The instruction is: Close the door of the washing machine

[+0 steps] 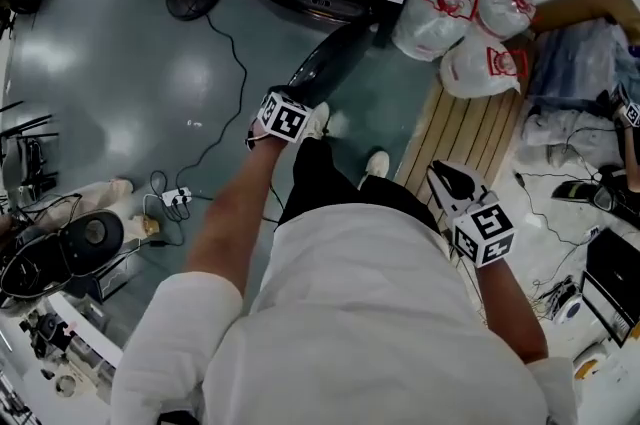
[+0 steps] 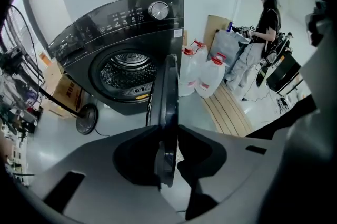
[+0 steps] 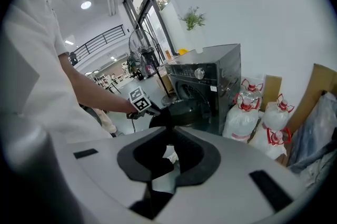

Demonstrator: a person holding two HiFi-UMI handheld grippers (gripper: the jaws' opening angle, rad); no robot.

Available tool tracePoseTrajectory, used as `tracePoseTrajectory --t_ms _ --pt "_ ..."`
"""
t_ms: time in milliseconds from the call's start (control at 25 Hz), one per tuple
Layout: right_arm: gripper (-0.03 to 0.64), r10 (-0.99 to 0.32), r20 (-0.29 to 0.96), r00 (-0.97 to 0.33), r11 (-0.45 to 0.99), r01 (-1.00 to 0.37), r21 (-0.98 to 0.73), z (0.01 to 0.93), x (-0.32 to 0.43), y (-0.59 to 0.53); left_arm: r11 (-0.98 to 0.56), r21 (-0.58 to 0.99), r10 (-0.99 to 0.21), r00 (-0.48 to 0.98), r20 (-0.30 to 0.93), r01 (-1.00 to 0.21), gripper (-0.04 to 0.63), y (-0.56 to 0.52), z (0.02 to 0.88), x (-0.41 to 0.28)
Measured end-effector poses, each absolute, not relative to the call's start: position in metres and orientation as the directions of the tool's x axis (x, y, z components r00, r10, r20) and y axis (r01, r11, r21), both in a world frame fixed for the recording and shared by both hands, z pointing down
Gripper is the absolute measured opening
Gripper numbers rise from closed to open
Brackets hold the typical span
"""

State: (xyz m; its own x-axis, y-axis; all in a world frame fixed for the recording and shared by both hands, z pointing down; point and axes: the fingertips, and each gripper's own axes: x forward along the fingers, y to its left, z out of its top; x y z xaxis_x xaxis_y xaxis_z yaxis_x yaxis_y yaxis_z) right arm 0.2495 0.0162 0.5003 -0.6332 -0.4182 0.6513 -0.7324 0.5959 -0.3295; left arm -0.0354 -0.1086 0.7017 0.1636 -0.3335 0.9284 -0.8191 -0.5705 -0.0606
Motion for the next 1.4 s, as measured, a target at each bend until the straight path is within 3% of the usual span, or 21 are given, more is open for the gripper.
tracePoseTrajectory --t_ms 360,680,1400 --pt "0.009 -0.476 0.639 -0.605 0.581 -0.761 -0.287 0.482 0.169 -0.058 -0.727 -0.024 -0.256 0.239 0.937 -0.686 0.121 -0.151 0.704 -0.074" --pt "0.009 -0.488 0.651 -0.582 0.554 -0.783 -0.284 0.481 0.106 -0.097 -0.827 -0.025 -0.219 0.281 0.935 -0.561 0.121 -0.191 0.704 -0.098" --pt "0.009 -0.575 0.677 -0.459 0.403 -0.879 -0.254 0.480 0.083 -0.103 -0.918 -0.160 -0.264 0.256 0.930 -0.363 0.130 -0.284 0.706 -0.127"
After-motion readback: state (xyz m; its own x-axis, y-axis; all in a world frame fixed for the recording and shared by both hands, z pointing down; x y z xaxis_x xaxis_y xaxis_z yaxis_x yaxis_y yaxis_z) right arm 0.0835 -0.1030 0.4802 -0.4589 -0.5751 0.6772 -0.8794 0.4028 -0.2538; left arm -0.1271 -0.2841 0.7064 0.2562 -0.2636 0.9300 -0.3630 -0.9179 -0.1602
